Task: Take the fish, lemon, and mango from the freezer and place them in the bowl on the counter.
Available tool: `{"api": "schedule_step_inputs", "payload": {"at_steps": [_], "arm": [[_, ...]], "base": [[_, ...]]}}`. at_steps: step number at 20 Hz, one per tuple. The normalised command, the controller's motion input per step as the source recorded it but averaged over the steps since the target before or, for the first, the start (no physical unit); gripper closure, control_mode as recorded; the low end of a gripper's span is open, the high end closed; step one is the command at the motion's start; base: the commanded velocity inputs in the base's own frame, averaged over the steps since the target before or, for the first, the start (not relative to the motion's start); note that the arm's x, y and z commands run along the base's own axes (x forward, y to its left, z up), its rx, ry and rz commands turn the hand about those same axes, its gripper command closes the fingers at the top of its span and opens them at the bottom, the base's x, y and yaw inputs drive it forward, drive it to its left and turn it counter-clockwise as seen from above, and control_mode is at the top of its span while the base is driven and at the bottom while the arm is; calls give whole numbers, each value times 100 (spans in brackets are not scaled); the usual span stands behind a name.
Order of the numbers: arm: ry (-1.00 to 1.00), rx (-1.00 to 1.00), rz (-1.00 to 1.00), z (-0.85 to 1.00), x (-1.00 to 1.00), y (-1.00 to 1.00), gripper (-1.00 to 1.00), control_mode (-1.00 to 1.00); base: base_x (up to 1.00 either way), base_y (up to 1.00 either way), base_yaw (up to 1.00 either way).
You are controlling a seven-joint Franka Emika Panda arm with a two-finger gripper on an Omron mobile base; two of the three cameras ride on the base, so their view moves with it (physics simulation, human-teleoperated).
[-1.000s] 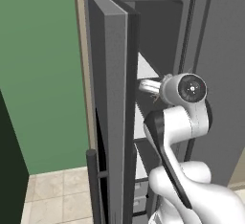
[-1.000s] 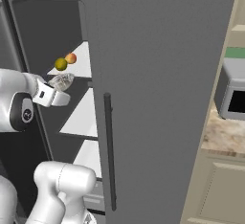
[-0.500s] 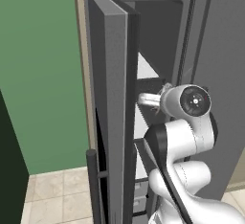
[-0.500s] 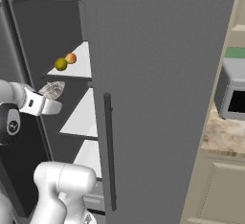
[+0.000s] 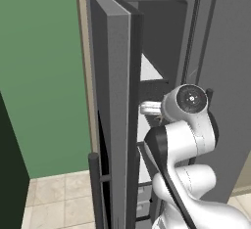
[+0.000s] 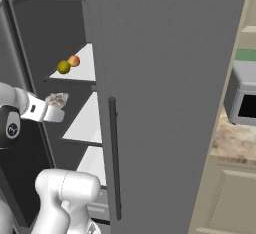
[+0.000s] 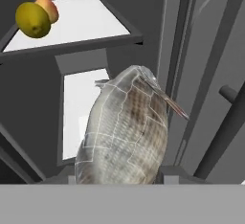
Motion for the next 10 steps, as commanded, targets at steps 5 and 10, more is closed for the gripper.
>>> {"api": "schedule_step_inputs", "payload": {"at_steps": [5, 10], "arm": [[9, 0, 0, -23, 0, 0, 100, -100], [5, 0, 0, -20, 0, 0, 100, -100]], "base": [[0, 0, 0], [0, 0, 0]]}}
